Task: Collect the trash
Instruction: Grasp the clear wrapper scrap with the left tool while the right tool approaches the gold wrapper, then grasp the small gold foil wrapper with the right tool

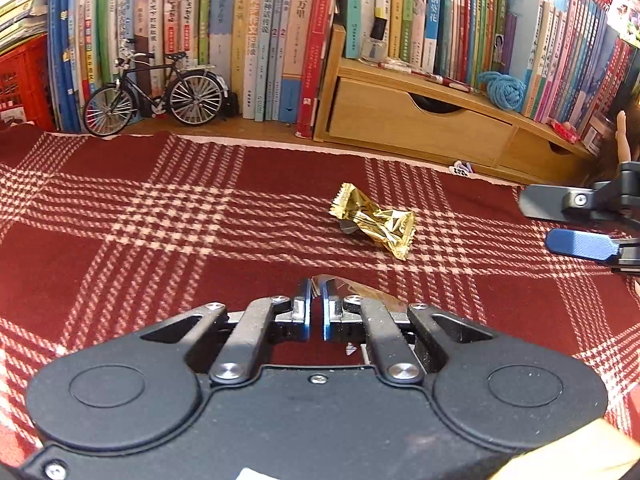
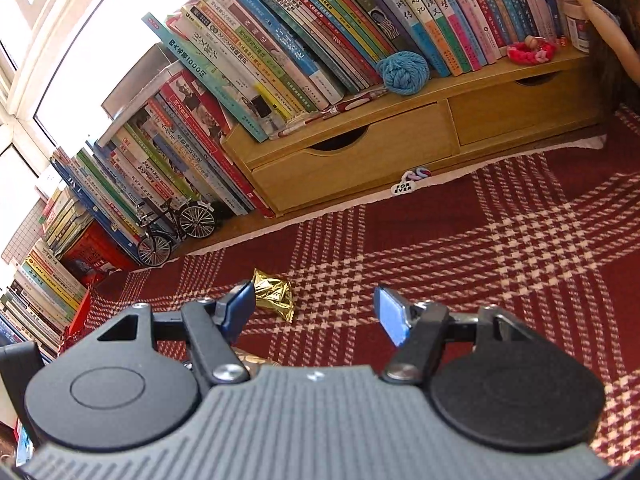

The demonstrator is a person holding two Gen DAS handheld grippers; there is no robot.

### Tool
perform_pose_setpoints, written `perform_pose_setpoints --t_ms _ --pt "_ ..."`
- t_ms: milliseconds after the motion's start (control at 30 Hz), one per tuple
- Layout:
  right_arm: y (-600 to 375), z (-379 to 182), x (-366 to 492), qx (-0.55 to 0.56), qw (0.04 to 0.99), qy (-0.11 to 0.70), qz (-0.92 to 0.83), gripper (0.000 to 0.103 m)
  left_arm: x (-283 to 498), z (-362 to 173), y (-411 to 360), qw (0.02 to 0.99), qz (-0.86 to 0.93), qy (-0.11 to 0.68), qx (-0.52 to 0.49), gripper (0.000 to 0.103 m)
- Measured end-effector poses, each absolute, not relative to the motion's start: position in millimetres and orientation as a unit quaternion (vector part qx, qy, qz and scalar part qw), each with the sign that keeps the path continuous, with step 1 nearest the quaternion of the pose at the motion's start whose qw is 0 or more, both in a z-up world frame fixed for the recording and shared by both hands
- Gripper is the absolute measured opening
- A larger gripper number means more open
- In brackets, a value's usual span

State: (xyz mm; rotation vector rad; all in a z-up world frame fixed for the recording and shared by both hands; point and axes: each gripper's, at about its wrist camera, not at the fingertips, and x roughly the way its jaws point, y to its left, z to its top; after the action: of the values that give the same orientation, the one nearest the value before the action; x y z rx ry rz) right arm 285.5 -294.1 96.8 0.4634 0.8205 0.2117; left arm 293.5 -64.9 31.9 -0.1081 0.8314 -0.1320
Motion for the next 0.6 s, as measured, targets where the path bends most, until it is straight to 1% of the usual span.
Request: perform_pose_setpoints --t_ms 167,400,500,533,567,600 --pt "-261.2 87.8 309.0 0.198 0.884 0.41 0.109 0.078 277.5 47.3 -32.3 0.919 -0.054 0.386 -0.063 0.006" --pt "-206.3 72.7 338.6 0.133 0.885 0.432 0.112 0.077 258.2 62.8 6.2 0.932 -0.025 0.357 -0.062 0.006" --pt "-189.5 61.8 351.8 0.115 0.88 0.448 0.109 0.074 254.0 63.7 17.3 0.933 -0.018 0.353 -0.063 0.006" --pt "-184.6 57.6 354.5 0.11 0.877 0.456 0.108 0.066 252.9 63.5 20.9 0.933 -0.018 0.353 -0.066 0.006" --pt "-180.2 53.8 356.2 0.105 0.873 0.464 0.106 0.049 251.6 63.4 23.0 0.933 -0.018 0.354 -0.067 0.006" --pt "-177.7 52.1 354.9 0.1 0.875 0.462 0.101 0.045 249.9 63.6 25.1 0.933 -0.018 0.353 -0.067 0.006"
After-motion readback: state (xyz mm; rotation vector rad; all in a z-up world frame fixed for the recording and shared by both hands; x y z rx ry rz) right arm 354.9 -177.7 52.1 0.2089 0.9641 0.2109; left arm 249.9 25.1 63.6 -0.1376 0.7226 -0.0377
